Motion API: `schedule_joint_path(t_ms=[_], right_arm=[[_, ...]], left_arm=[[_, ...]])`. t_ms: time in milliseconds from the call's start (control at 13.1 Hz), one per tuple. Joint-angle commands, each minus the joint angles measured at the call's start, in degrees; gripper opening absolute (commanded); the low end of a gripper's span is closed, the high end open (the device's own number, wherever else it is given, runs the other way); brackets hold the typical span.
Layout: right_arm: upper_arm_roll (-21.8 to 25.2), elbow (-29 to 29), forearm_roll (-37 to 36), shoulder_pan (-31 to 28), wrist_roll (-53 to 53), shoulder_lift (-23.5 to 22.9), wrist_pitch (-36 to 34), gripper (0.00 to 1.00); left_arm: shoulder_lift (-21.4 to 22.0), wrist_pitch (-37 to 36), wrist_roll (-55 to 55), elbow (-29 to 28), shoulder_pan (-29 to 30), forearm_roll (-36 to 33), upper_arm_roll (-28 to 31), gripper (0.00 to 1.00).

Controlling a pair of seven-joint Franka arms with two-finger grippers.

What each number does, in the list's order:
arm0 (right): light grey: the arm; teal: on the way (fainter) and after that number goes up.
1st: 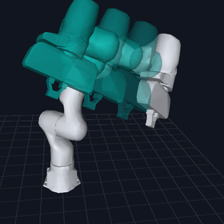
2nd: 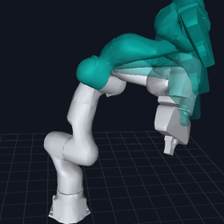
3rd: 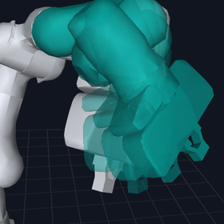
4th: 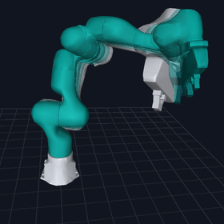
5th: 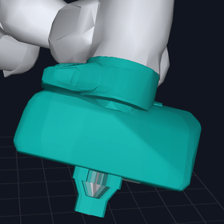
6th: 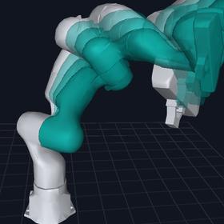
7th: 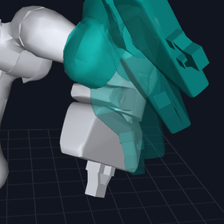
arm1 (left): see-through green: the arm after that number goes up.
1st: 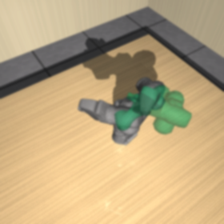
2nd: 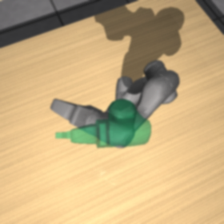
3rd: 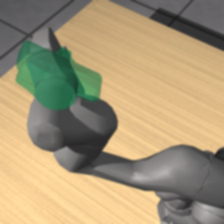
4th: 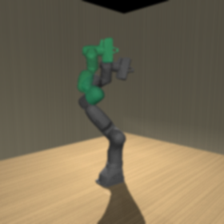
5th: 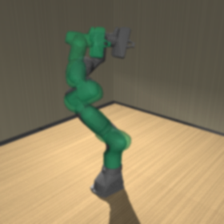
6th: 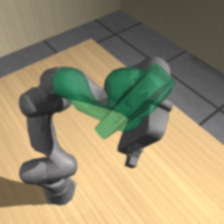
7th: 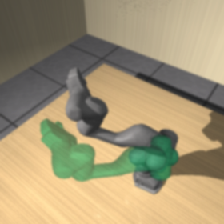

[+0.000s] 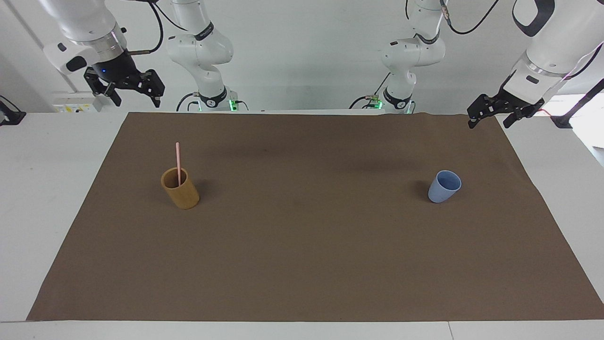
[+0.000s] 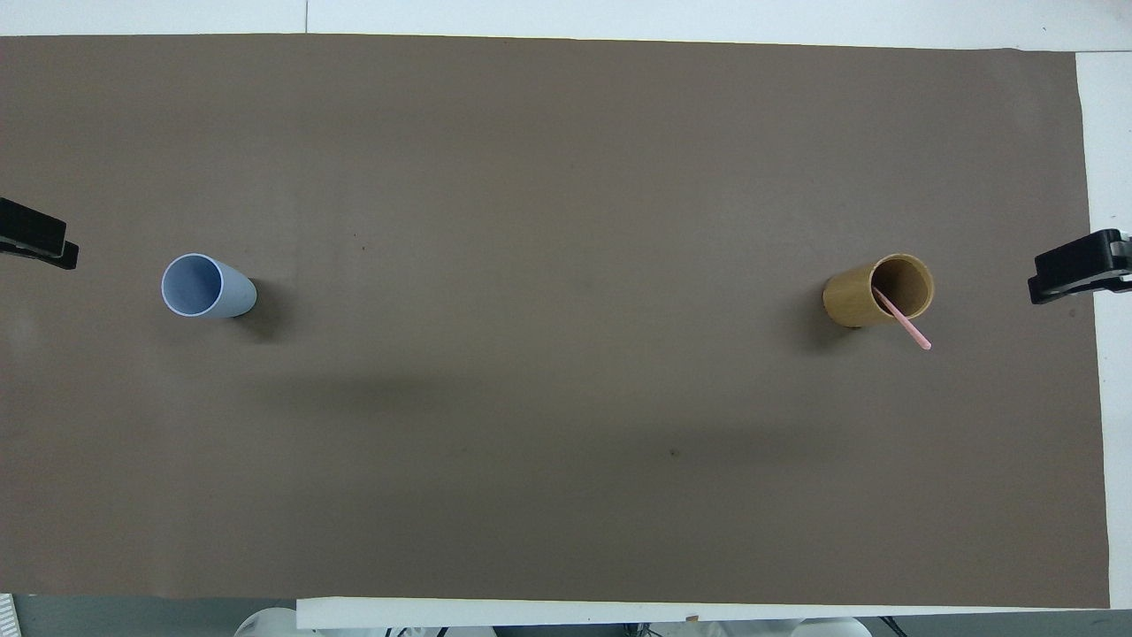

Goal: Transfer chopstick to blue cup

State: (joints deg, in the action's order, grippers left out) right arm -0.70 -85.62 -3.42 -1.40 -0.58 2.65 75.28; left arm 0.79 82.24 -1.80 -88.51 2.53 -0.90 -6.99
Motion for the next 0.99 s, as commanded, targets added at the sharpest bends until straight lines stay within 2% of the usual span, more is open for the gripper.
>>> schedule_joint_path(t_ms=[0,228,304,457,533,685,761,913], right_arm=[[0.3,-0.4,-0.7,-0.4,-1.4,0.2,-0.5,0.99],[0.3,-2.2,-0.5,-0.4,-1.4,1.0,-0.7,0.99],[0.3,-2.2,-0.5,-0.3,-1.4,1.0,-0.7,0.99],[0.3,-2.2,-0.3,-0.3,-1.5,1.0,-0.6,0.99],[0.3,-2.2,-0.1,-0.3,-1.6,1.0,-0.7,0.99],[0.3,-3.0,0.2,-0.3,-1.4,1.3,-0.5,0.99],[0.3,-4.5,0.3,-0.4,-1.5,2.0,1.1,0.99],[0.3,-7.0,2.5,-0.9,-1.4,2.2,6.3,0.99]], left_arm=[[0.0,-1.6,0.8,1.3,-0.4,0.0,0.3,1.0],[0.7,-0.8,0.7,-0.7,0.0,0.1,0.3,1.0],[3.6,5.1,0.5,-6.8,0.5,0.1,0.4,1.0],[8.6,23.7,1.2,-24.8,3.0,0.1,0.5,1.0],[8.9,30.5,2.1,-31.3,3.6,0.1,0.6,1.0],[5.8,38.0,2.3,-35.0,6.2,0.1,0.5,1.0],[3.5,39.2,2.5,-35.2,6.1,0.1,0.5,1.0],[2.2,43.1,2.9,-37.5,5.7,0.1,0.5,1.0]])
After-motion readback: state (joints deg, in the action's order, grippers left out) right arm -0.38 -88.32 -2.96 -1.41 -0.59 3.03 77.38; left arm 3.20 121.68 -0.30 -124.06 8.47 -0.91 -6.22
